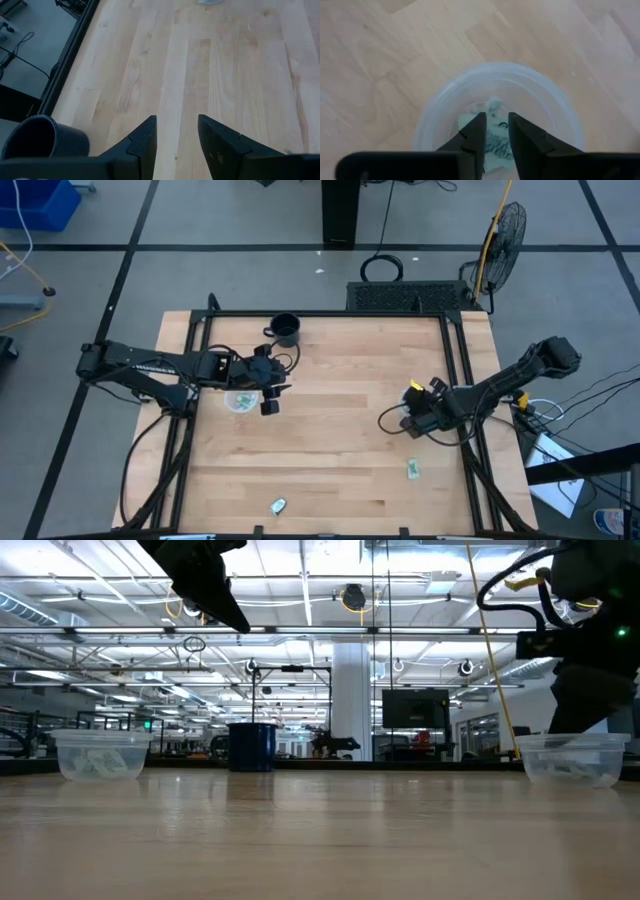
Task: Pick and place Stevia / Truvia into bins
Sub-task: Put the stevia packet into the left container
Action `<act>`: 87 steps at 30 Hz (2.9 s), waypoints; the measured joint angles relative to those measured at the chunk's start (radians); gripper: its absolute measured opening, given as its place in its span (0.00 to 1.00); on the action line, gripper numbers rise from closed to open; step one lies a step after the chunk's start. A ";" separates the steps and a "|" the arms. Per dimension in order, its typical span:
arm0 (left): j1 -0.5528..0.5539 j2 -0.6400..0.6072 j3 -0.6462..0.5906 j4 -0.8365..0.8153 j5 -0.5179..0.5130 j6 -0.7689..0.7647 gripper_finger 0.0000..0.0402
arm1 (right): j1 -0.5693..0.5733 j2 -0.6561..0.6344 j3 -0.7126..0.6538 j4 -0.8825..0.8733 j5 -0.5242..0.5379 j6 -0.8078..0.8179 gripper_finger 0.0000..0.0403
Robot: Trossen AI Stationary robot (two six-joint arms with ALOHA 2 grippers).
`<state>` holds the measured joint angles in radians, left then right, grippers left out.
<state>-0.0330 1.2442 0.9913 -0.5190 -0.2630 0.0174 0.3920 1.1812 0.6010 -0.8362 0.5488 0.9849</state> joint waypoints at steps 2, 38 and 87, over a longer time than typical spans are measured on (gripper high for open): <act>0.000 0.000 0.000 0.000 0.000 0.000 0.37 | 0.000 0.000 0.009 -0.005 -0.004 -0.011 0.22; 0.000 0.000 0.000 -0.080 -0.018 -0.146 0.37 | 0.284 0.290 0.242 0.125 -0.655 0.835 0.24; -0.001 -0.028 0.000 -0.336 -0.062 -0.270 0.37 | -0.214 0.264 0.119 1.115 -0.175 -0.532 0.00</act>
<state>-0.0338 1.2158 0.9913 -0.8551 -0.3247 -0.2522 0.1780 1.4454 0.7204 0.2786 0.3735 0.4530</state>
